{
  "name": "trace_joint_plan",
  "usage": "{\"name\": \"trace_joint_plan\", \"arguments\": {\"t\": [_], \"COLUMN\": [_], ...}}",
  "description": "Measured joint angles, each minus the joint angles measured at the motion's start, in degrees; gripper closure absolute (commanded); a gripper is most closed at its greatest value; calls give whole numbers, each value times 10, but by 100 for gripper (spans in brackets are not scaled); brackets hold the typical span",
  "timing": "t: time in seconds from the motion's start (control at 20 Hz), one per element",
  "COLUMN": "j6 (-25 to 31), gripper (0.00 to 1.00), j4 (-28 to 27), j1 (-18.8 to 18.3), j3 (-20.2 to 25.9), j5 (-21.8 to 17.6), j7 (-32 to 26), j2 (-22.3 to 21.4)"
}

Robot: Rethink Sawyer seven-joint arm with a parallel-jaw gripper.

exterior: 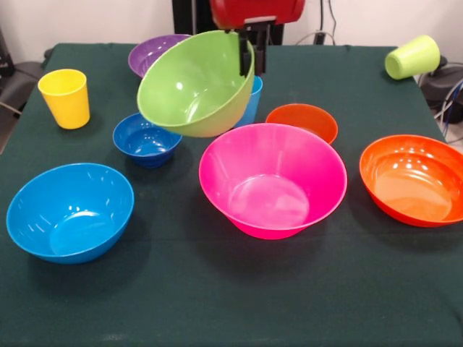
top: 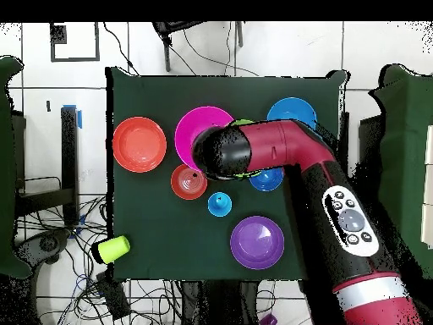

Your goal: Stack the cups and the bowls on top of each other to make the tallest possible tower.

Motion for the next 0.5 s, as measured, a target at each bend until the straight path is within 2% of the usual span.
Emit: {"name": "trace_joint_plan", "arguments": {"t": [0.35,0.5], "j6": [0,0], "gripper": [100,100], "j4": [-17,-30], "j1": [-27,-39], "j3": [17,28], "j5": [-4,-18], "j7": [-21,-37], "j2": [19,35]}}
